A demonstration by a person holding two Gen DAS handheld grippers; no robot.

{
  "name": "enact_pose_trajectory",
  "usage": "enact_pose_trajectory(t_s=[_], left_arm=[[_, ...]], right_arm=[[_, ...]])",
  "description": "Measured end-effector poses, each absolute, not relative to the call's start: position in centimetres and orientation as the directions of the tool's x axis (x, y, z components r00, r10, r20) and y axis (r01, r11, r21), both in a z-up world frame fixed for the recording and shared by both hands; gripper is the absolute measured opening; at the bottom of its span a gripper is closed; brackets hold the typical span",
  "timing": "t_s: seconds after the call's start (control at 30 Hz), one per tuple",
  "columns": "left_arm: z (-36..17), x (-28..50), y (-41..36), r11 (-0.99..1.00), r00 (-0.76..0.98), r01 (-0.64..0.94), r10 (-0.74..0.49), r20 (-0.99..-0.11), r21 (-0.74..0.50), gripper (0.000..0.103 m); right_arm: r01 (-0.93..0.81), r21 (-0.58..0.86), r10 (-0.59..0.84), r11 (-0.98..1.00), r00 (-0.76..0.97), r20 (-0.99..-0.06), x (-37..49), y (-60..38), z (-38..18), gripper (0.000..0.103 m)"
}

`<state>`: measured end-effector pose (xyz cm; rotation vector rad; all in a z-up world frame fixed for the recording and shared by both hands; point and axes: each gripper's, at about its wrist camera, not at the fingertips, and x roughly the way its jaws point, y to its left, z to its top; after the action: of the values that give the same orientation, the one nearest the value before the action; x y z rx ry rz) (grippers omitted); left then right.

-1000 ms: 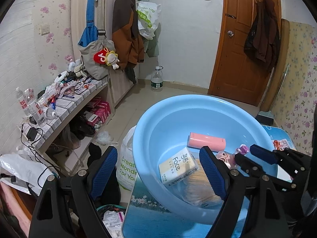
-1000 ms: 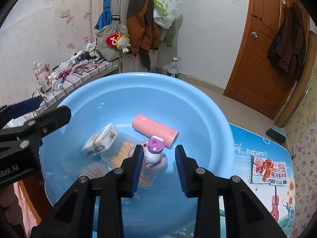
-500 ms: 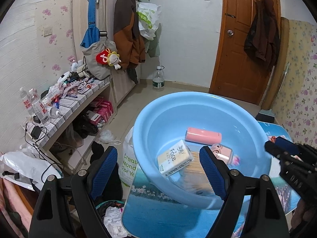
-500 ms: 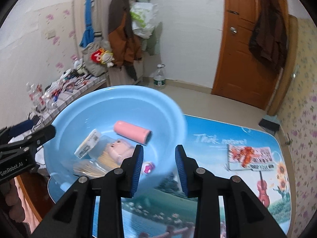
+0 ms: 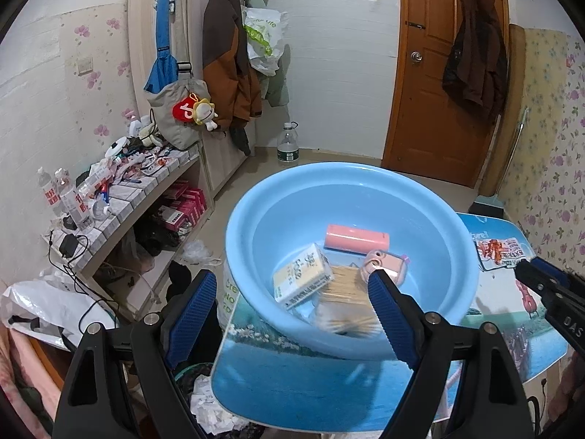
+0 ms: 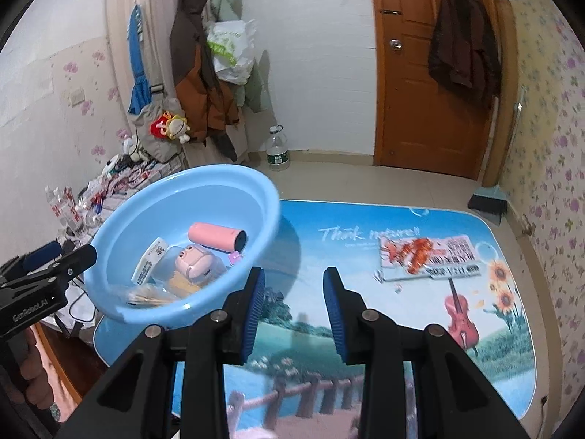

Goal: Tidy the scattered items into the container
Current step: 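Withdraw both open grippers from the basin back over the table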

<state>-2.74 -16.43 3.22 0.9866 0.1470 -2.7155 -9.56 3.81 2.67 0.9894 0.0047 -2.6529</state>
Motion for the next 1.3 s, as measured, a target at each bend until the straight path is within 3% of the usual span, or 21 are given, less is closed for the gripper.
enact_pose_trajectory(t_s=[0.17,0.47,0.57,0.6,1.3], left_arm=[[3.2,-2.3,-14.4,-0.973,-0.747,0.229,-0.174,-0.642,-0.003,0.085],[3.9,-2.0,-9.7,-0.988,-0.775,0.152,-0.125,-0.619,0.010,0.099],[4.0,-2.0,-8.0,-0.993,-0.781,0.119,-0.104,-0.616,0.016,0.101],[4.1,-2.0,-7.5,-0.994,-0.781,0.111,-0.100,-0.617,0.020,0.101],[3.7,-2.6,0.4,-0.997,-0.774,-0.034,-0.016,-0.633,0.067,0.103]], right_arm=[[0.239,0.121,-0.260,-0.963,-0.725,-0.638,-7.9,7.3,2.3,0.034],[0.125,0.141,-0.187,-0.982,-0.734,-0.653,-6.5,14.5,0.9,0.035],[0.088,0.153,-0.168,-0.984,-0.739,-0.653,-6.0,16.0,0.4,0.058],[0.079,0.157,-0.163,-0.984,-0.743,-0.649,-6.0,16.0,0.4,0.061],[-0.003,0.185,-0.119,-0.983,-0.756,-0.644,-4.6,22.1,0.0,0.061]])
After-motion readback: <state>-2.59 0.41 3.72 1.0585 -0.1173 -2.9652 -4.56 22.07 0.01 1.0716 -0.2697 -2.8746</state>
